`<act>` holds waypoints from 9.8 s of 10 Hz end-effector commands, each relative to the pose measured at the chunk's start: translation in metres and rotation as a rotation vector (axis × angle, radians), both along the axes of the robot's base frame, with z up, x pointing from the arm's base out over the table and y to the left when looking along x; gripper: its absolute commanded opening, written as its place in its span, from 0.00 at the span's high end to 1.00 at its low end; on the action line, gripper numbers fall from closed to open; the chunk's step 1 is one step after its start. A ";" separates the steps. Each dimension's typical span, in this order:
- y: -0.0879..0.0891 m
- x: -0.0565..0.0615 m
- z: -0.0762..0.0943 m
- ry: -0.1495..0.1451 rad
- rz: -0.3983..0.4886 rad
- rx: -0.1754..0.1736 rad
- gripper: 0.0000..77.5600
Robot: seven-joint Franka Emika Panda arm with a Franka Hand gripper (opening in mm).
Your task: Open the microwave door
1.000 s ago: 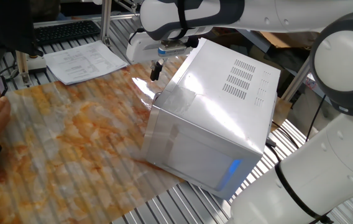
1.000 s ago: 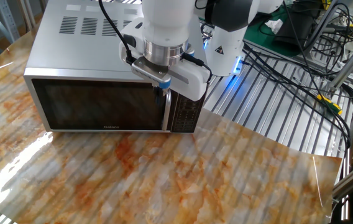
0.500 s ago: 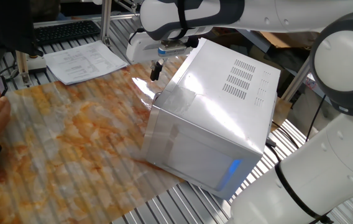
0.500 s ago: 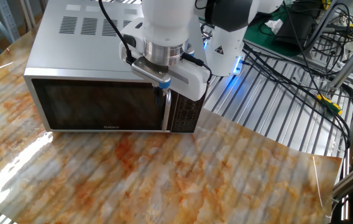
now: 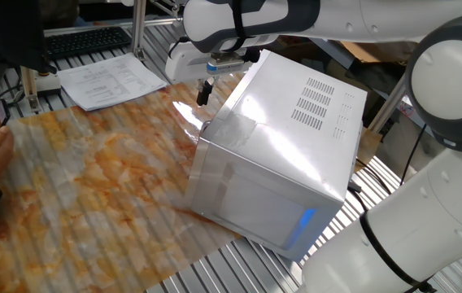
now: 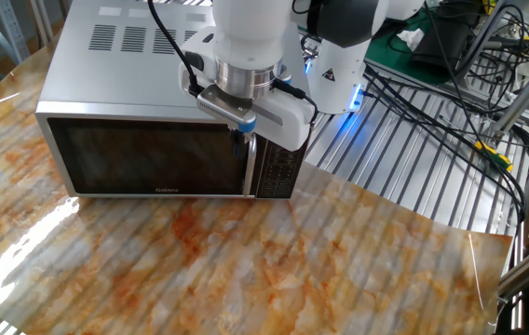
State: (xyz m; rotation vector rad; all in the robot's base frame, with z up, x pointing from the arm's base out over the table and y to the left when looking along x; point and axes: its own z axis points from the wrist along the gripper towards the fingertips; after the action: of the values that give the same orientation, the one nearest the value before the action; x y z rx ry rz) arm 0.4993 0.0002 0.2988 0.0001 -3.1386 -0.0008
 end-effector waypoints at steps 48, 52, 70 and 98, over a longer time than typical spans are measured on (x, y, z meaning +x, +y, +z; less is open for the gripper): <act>0.031 -0.004 -0.035 0.010 0.242 -0.015 0.00; 0.030 -0.008 -0.035 0.029 0.242 -0.018 0.00; 0.027 -0.018 -0.036 0.204 0.226 -0.142 0.00; 0.019 -0.026 -0.049 0.193 0.207 -0.228 0.00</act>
State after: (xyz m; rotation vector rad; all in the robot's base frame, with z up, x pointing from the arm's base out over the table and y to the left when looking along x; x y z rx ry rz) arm 0.4764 0.0241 0.2562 0.2297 -2.9204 0.3349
